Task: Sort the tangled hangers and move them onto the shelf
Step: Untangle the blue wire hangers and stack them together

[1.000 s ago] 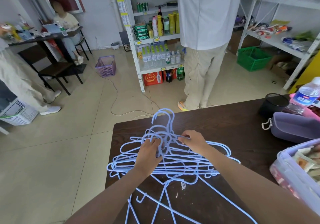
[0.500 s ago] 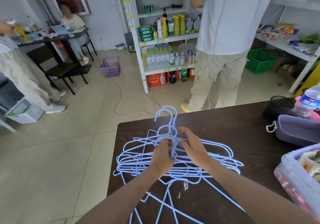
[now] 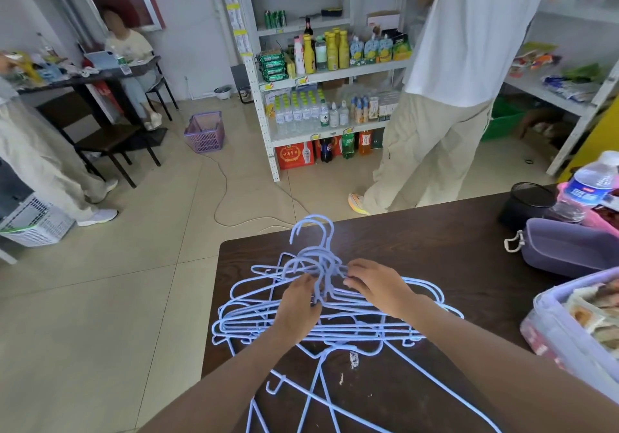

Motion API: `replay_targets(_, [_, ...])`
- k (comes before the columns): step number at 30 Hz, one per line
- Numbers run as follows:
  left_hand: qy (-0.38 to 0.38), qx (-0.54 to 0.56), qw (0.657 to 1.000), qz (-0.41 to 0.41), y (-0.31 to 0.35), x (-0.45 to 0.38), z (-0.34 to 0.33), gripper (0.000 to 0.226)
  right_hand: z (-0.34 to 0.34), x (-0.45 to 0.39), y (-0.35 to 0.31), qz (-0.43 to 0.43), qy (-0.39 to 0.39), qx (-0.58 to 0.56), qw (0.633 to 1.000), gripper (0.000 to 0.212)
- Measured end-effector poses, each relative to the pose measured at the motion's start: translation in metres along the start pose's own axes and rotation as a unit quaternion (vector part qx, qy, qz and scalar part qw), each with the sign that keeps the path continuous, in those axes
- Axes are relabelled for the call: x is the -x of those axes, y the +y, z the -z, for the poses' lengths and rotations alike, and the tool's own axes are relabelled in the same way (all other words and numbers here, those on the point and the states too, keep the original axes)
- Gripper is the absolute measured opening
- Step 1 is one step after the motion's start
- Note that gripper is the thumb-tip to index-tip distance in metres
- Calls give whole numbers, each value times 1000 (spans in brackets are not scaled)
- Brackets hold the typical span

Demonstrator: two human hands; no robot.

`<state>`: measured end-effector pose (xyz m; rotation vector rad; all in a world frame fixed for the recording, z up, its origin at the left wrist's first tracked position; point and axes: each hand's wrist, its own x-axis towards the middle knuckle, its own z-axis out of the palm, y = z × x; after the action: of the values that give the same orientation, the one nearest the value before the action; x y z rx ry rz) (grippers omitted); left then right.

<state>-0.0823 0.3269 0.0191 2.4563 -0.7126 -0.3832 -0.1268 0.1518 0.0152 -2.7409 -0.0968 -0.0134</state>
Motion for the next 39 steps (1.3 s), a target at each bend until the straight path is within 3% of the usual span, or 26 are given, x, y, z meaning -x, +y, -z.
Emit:
replay_targets(4, [-7, -28, 999, 33, -3, 0, 0, 18, -5, -2, -2, -39, 42, -63, 996, 28])
replay_targets(10, [-47, -63, 995, 62, -2, -4, 8, 39, 0, 4, 5, -55, 63, -104, 991, 26])
replay_targets(20, [-36, -117, 989, 78, -4, -9, 3, 36, 12, 4, 8, -64, 30, -29, 997, 23])
replay_targets(27, [-24, -74, 992, 100, -4, -11, 4, 35, 18, 10, 24, -123, 38, 5, 992, 26])
replay_targets(39, [52, -27, 998, 1, -2, -4, 3, 18, 13, 8, 18, -155, 57, -61, 984, 25])
